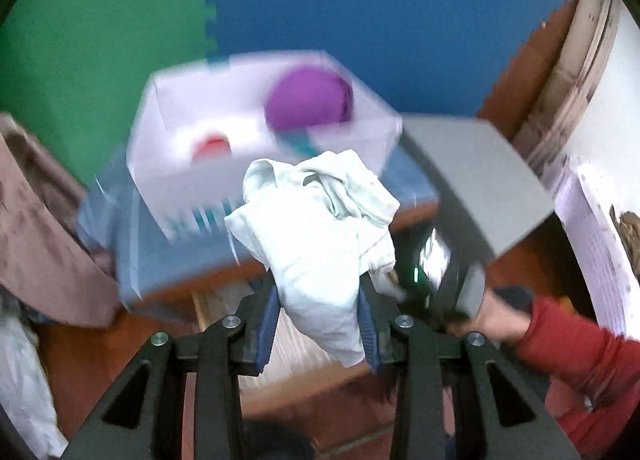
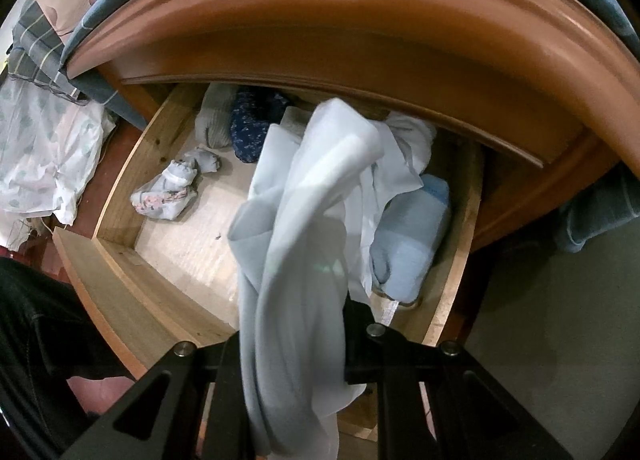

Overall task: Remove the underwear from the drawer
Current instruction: 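Carry the pale blue underwear with the left tool into the white box and release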

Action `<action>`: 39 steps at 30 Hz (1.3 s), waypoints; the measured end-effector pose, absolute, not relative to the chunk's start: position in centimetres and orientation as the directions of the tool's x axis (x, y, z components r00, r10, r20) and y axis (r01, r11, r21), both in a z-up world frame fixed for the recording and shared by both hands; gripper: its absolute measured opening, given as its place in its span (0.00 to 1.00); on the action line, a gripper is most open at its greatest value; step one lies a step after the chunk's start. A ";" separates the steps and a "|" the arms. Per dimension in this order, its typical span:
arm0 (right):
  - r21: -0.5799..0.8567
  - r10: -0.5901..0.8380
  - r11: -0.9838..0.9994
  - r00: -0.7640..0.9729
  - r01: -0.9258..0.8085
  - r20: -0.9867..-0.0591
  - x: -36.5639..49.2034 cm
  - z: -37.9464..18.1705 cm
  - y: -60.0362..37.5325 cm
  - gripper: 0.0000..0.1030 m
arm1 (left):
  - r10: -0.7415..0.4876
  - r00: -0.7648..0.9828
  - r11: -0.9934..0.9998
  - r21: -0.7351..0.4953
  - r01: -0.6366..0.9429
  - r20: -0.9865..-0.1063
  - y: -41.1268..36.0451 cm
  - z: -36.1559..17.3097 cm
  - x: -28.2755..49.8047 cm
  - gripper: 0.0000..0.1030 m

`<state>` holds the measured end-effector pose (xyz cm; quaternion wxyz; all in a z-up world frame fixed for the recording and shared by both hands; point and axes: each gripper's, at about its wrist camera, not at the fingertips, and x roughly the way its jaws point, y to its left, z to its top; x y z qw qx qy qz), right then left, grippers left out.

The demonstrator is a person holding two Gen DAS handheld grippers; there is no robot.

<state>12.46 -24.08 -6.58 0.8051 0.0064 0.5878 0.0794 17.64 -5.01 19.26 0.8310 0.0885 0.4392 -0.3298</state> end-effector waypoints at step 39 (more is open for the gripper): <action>0.096 0.136 0.983 0.269 -0.155 -0.953 12.5 -7.4 -23.1 0.15 | -0.054 0.421 0.920 0.119 0.373 -0.905 -9.6 12.4 40.3 0.46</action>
